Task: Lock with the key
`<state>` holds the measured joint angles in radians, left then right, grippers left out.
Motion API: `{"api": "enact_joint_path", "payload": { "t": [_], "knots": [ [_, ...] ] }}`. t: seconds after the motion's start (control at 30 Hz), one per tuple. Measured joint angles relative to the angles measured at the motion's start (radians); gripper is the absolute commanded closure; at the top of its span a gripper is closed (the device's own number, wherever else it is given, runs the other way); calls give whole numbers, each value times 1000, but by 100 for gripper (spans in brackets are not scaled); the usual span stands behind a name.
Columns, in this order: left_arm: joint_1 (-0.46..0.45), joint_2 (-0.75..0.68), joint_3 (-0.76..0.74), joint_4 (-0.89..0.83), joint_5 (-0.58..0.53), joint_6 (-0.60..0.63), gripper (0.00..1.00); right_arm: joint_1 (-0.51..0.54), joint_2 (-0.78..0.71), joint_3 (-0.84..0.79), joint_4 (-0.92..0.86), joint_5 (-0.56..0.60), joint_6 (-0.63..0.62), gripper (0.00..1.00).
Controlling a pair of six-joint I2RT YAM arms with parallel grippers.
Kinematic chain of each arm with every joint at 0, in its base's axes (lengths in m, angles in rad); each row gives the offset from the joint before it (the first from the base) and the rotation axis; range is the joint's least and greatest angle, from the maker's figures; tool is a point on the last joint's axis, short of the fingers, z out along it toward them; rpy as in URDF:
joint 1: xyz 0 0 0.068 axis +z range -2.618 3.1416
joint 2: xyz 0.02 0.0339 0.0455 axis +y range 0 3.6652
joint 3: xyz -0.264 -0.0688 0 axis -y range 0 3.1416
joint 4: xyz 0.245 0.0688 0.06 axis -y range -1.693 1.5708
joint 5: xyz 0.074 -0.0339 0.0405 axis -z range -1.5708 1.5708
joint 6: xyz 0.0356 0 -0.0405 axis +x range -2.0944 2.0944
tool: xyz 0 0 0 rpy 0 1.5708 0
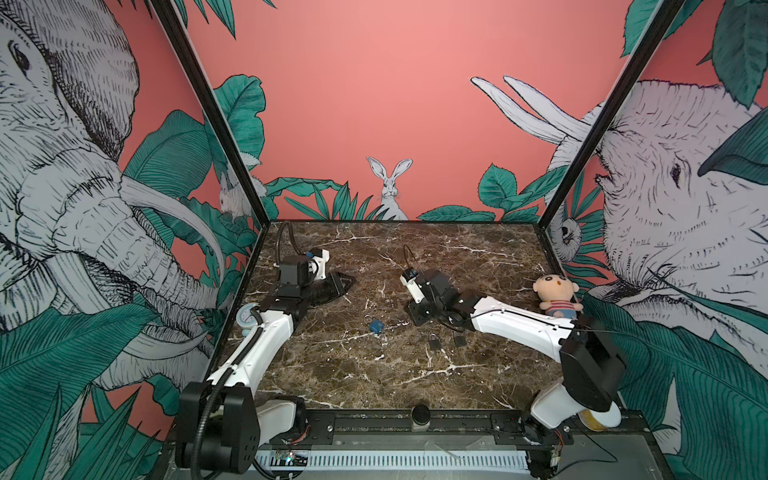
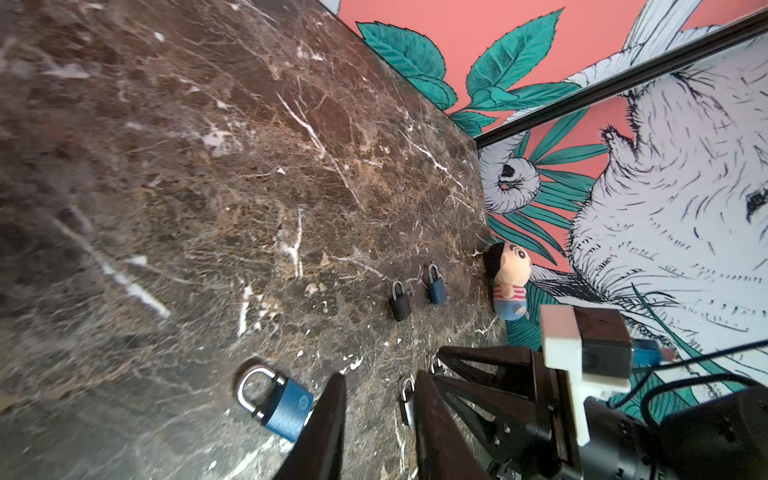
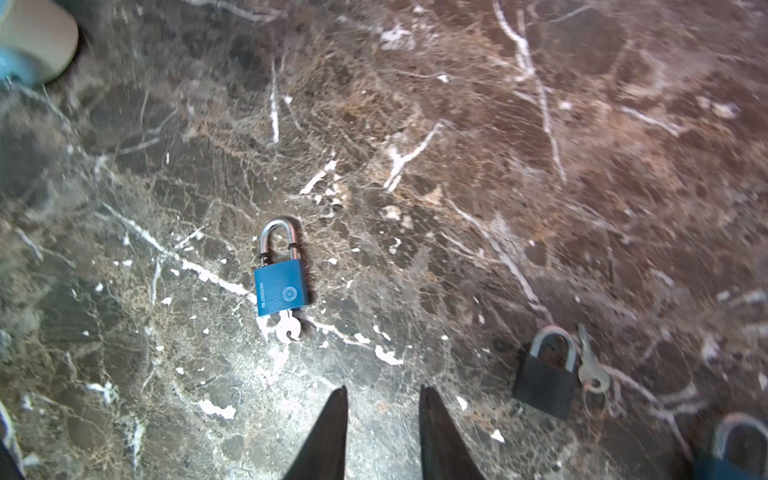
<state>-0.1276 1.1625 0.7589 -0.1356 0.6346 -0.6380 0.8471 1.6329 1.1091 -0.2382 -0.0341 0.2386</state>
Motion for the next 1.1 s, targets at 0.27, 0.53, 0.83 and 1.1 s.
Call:
{"api": "enact_joint_path", "payload": {
  "t": [0.27,0.53,0.83,1.1],
  "knots": [
    [68,-130,-80,-106,-32,-16,64,82,154,109,-39,-7,-58,52],
    [130,-168,-82,-133,-18,-20,64,130,272,212,-59,-7,-68,47],
    [137,-182,-107,-132,3,-28,64,146,412,318,-75,-3,-68,47],
    [143,-183,-111,-130,19,-28,63,159,450,343,-96,10,-71,50]
  ]
}}
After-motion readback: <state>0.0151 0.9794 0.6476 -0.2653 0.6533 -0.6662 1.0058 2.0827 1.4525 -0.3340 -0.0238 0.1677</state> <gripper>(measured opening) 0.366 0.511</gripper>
